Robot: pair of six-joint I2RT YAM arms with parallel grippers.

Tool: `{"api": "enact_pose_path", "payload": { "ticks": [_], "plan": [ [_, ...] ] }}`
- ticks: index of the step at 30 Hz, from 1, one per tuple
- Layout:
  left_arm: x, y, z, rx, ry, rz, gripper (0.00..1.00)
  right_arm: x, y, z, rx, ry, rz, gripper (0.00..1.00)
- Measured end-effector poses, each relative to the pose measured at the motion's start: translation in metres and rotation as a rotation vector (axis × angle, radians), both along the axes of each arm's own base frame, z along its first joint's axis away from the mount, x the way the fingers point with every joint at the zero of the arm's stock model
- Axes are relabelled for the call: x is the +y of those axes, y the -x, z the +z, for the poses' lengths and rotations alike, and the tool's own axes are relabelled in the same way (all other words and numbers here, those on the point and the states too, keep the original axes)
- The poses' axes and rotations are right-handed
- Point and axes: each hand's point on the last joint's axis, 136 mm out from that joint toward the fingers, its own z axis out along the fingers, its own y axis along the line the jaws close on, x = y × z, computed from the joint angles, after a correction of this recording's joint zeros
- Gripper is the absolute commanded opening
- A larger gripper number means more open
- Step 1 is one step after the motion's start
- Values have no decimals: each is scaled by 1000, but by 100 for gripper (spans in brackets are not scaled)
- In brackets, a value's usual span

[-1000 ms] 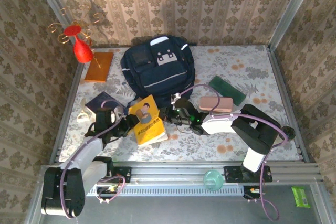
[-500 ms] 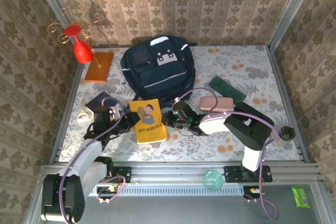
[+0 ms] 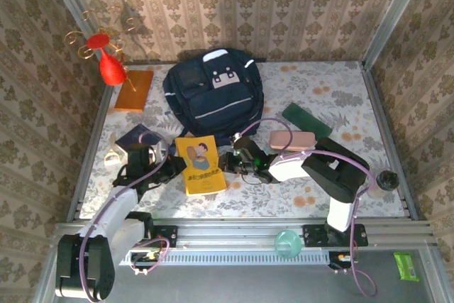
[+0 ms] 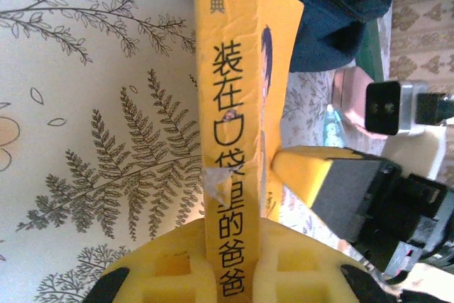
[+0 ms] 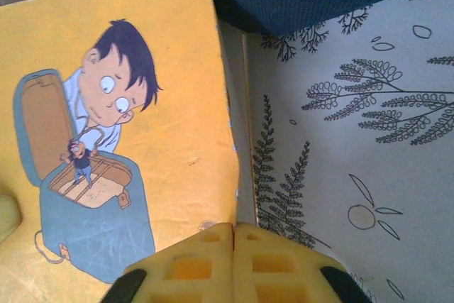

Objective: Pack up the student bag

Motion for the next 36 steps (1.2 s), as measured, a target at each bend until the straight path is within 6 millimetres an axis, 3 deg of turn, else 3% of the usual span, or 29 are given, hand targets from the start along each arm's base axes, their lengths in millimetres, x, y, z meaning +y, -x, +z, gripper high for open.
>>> {"api": "enact_pose_path", "payload": {
  "ticks": [3,5,9,12,17,20,22,24,29,31,34,36],
  "plan": [
    [-2,0,8,-22,22,-2,0,-10,-1,16,-9,3,30,52],
    [-4,0,21,-51,58,-2,0,-19,-4,37,-33,-13,50,76],
    [-11,-3,54,-134,142,1,0,-23,-8,88,-107,-90,96,98],
    [-14,-11,83,-191,208,7,0,-15,-3,114,-136,-156,150,100],
    [-24,-23,134,-293,316,-20,0,-8,5,123,-122,-212,197,100],
    [-30,-29,154,-328,377,-40,0,-4,7,134,-126,-259,215,100],
    [-32,-33,159,-330,409,-45,0,-1,6,144,-134,-306,220,96],
    [-33,-37,160,-323,428,-46,0,-1,3,156,-148,-364,219,83],
    [-35,-47,145,-275,423,-32,0,-11,-13,166,-133,-500,161,27],
    [-37,-51,137,-254,398,-31,3,-15,-15,163,-111,-517,142,15],
    [-43,-57,127,-239,332,-40,37,-23,-20,159,-95,-521,112,5],
    [-49,-63,123,-253,257,-43,52,-33,-23,155,-84,-504,86,0]
  ]
}}
